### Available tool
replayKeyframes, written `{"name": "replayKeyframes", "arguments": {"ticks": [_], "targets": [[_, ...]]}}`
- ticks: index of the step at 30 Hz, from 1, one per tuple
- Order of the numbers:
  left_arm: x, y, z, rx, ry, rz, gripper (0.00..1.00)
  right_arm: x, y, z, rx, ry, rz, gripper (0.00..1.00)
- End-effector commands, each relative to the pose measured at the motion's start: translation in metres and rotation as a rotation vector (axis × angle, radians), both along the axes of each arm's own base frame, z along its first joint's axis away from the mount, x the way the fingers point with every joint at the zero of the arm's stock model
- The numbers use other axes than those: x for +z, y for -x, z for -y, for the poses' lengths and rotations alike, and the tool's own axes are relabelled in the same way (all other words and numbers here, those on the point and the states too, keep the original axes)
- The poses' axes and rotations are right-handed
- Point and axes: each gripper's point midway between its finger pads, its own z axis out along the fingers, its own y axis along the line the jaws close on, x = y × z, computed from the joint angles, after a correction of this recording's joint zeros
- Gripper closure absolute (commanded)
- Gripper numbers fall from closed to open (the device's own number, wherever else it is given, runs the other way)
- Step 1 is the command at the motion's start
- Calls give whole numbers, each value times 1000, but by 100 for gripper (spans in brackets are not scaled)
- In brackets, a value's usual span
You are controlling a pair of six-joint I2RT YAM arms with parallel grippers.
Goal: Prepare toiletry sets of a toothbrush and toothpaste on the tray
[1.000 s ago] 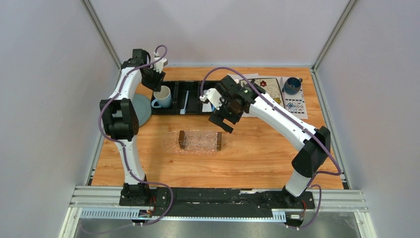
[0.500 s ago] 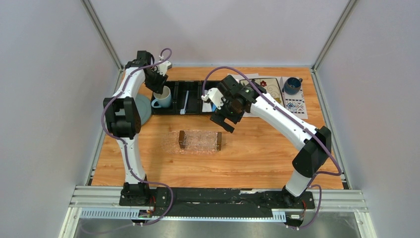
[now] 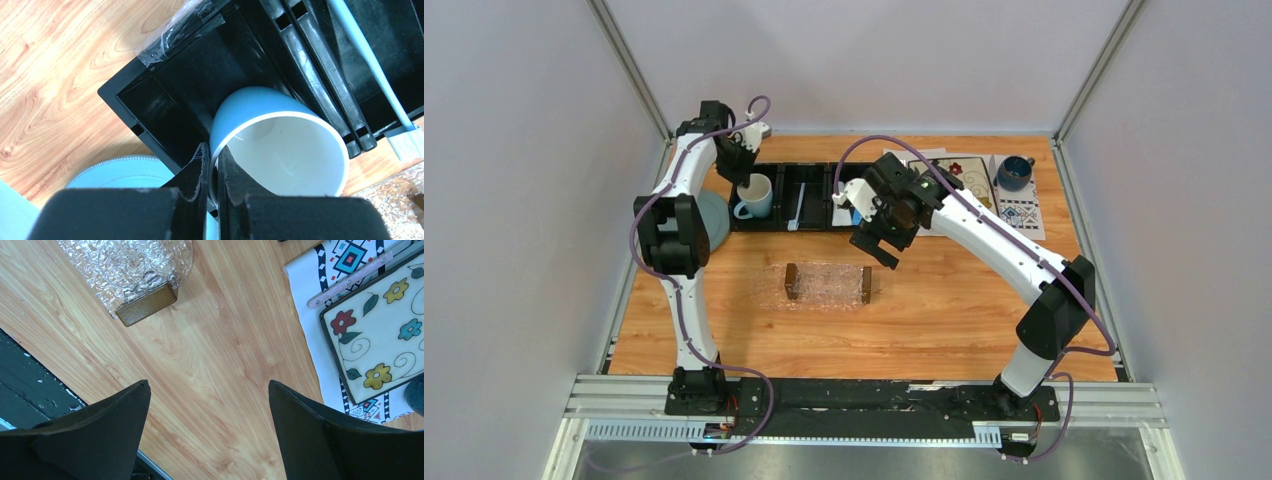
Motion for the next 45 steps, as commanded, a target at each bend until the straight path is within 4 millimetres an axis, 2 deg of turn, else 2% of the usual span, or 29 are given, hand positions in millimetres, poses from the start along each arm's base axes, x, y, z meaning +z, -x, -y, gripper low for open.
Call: {"name": "replayKeyframes", "arguments": {"ticks": [1, 7, 16, 21, 22, 27, 31, 41, 45], "targets": [[14, -5, 5, -29, 17, 24, 98, 19, -3, -2, -20, -61, 55, 8], [31, -4, 8, -53, 22, 46, 100, 21, -2, -1, -19, -63, 57, 8], [69, 0, 2, -84, -22, 81, 100, 25, -1, 0, -18, -65, 68, 8], [98, 11, 2, -98, -28, 108, 100, 29, 1, 4, -22, -71, 77, 8], [110, 15, 2, -107, -27, 127, 100, 30, 1, 5, -24, -74, 80, 8], [135, 49, 14, -159, 27, 102, 100, 29, 4, 12, -33, -79, 85, 8], [149, 90, 24, -189, 85, 36, 100, 25, 7, 17, -40, -76, 82, 8], [152, 160, 37, -167, 164, 10, 100, 19, 11, 21, -41, -77, 81, 8], [144, 184, 43, -159, 202, 5, 100, 12, 12, 24, -41, -73, 75, 8]]}}
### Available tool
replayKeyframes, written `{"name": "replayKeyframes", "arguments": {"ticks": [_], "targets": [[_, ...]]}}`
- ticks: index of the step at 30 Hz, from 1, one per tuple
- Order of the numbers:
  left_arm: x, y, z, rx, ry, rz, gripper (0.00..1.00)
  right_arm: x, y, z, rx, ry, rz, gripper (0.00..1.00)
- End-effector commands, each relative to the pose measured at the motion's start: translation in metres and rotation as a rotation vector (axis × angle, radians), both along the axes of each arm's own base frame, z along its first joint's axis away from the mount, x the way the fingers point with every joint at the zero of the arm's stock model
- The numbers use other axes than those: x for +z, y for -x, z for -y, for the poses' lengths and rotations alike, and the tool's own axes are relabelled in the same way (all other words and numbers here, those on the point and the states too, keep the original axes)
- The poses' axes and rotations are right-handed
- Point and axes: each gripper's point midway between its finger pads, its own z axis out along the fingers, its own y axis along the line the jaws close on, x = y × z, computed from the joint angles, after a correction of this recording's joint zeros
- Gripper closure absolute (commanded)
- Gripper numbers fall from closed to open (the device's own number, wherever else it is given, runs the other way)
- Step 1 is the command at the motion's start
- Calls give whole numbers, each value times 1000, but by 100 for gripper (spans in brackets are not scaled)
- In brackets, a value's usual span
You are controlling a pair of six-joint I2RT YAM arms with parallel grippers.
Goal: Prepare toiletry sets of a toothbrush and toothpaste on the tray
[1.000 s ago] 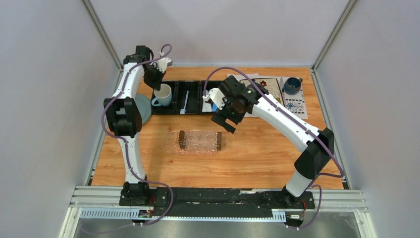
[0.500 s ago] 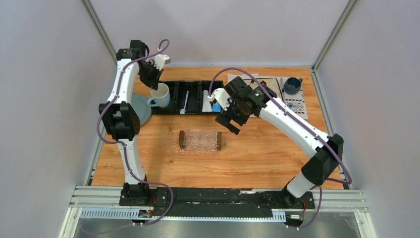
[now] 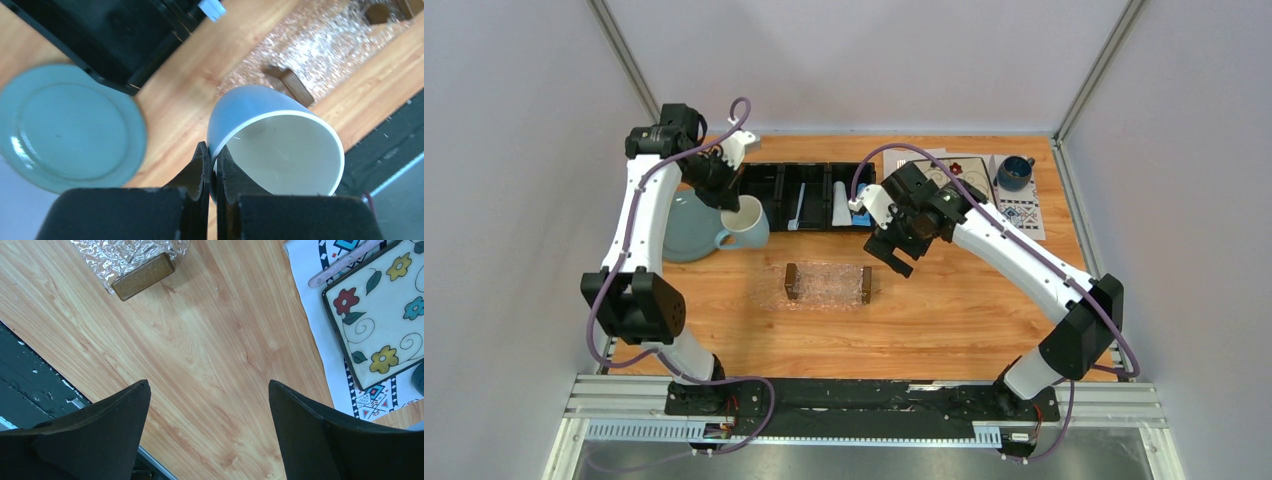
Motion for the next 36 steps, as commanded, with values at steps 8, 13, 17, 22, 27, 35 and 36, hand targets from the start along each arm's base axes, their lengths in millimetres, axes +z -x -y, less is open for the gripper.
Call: {"name": "replayKeyframes", "arguments": {"ticks": [8, 13, 17, 22, 27, 35, 36], "targets": [[-29, 34, 9, 46, 60, 111, 100, -2, -5, 8, -38, -65, 49, 8], [-45, 37, 24, 15, 94, 103, 100, -1, -4, 10, -40, -72, 55, 8], [-59, 34, 27, 23, 90, 94, 100, 2, -3, 13, -44, -71, 60, 8], [-79, 32, 27, 19, 65, 63, 100, 4, -3, 13, -44, -72, 67, 8], [-89, 33, 24, 10, 27, 42, 100, 4, -3, 14, -44, -69, 68, 8], [-108, 40, 19, 13, -7, 24, 100, 3, -4, 13, -42, -67, 66, 8], [-112, 40, 19, 13, -7, 19, 100, 3, -4, 12, -42, -69, 66, 8]]}}
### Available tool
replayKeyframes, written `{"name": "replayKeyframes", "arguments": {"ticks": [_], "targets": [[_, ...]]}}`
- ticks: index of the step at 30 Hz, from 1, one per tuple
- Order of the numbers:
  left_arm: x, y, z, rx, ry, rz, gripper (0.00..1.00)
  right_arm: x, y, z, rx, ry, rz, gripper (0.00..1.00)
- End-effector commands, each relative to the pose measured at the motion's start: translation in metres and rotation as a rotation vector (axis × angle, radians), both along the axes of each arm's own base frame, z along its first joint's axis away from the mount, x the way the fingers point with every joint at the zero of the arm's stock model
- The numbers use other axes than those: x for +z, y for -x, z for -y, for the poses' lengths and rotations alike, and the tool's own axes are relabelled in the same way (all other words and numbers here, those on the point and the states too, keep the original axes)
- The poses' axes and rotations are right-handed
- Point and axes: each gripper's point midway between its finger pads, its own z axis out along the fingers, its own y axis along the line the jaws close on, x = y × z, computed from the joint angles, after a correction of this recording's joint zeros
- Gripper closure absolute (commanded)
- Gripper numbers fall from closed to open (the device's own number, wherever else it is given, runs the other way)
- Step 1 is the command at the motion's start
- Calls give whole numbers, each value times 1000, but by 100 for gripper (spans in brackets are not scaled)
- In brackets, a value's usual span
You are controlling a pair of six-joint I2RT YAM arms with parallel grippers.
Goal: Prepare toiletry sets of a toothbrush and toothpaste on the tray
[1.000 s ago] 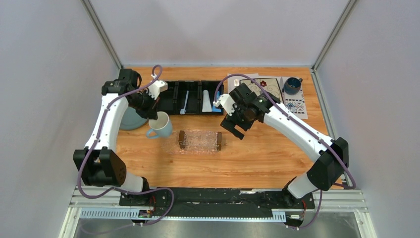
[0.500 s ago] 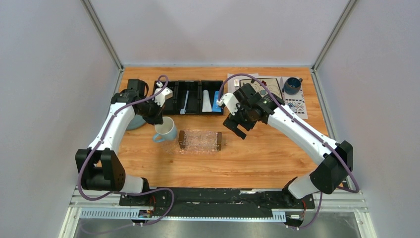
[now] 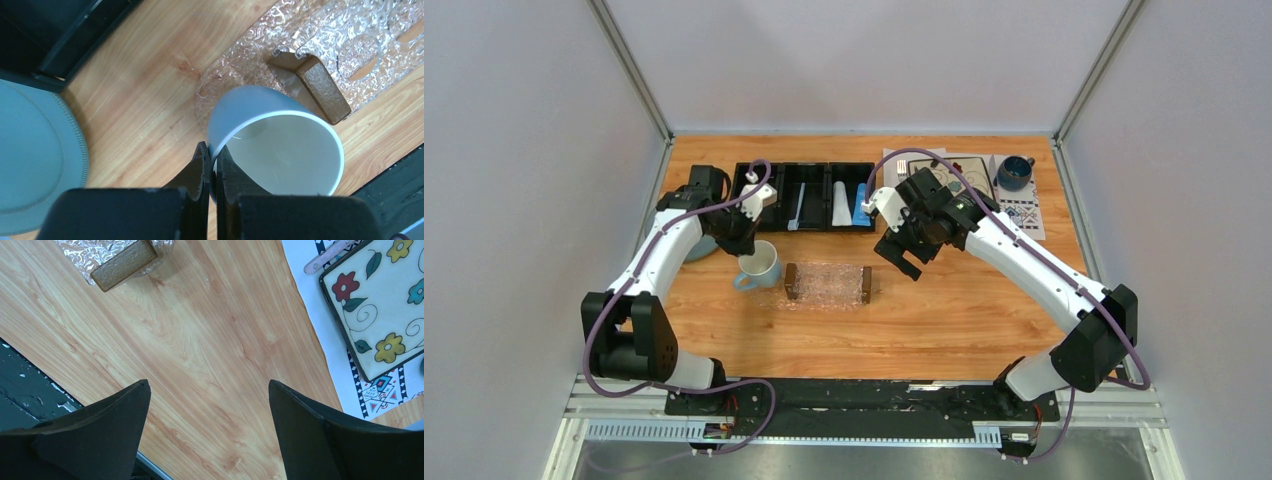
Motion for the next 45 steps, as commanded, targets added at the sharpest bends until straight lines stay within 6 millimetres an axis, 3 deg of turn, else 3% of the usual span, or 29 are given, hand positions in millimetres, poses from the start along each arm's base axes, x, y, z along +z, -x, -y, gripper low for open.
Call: {"name": "replayKeyframes", "arguments": {"ticks": [1, 20, 35, 45], "targets": [[0, -6, 4, -15, 14, 44, 100, 13, -6, -6, -4, -48, 46, 8], [-21, -4, 6, -18, -4, 4, 100, 9, -4, -4, -4, -45, 39, 7], [-22, -1, 6, -32, -16, 1, 100, 7, -4, -5, -2, -44, 30, 7], [-22, 3, 9, -46, -16, -7, 76, 6, -4, -4, -3, -42, 30, 7]]}}
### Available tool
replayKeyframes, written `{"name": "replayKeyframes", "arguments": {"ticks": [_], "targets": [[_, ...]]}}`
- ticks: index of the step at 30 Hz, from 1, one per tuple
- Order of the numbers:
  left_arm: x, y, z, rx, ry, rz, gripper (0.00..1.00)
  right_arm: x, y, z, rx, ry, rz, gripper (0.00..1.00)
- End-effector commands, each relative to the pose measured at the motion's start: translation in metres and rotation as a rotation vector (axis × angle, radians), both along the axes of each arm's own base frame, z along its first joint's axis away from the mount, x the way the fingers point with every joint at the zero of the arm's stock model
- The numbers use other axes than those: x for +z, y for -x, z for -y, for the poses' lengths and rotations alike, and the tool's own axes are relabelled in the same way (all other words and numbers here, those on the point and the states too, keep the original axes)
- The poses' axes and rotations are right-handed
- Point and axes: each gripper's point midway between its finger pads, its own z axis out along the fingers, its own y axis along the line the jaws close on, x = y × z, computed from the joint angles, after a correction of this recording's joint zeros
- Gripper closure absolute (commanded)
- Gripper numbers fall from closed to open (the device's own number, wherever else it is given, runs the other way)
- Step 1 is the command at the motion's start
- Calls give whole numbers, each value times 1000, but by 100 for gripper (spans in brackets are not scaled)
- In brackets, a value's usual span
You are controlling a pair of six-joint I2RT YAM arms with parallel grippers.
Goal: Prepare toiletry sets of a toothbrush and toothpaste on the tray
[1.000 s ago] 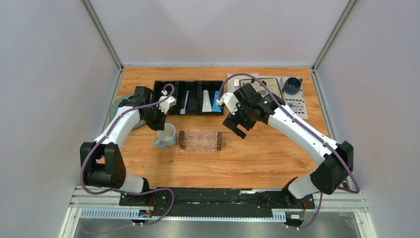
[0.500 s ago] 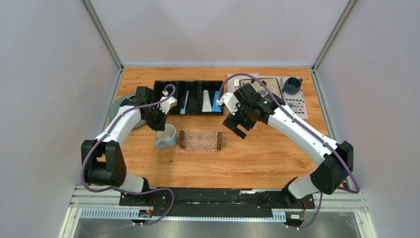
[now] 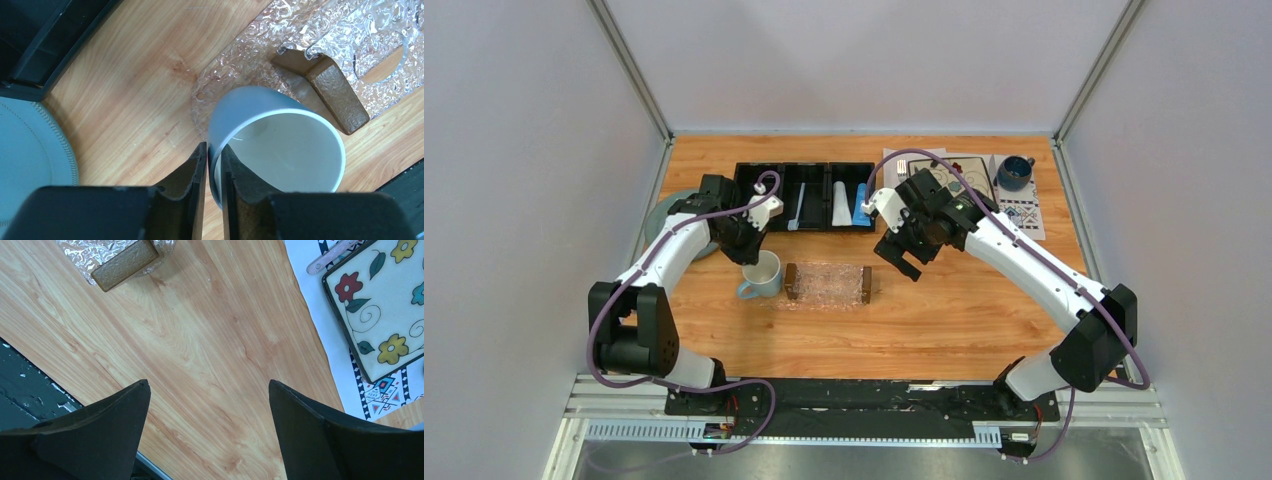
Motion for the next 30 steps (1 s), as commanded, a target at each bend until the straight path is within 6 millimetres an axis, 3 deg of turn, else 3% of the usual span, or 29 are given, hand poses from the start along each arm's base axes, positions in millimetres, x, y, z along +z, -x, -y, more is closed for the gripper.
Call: {"name": "replayKeyframes", "arguments": {"ticks": [1, 15, 24, 30], "targets": [[7, -1, 7, -29, 23, 24, 76, 9, -4, -4, -4, -40, 34, 7], [25, -1, 4, -25, 6, 67, 56, 13, -5, -5, -3, -46, 39, 7], [60, -5, 5, -12, 19, 142, 48, 17, -11, -8, -24, -55, 55, 7], [93, -8, 5, 13, 33, 241, 44, 25, -39, -20, -103, -82, 120, 9]]}}
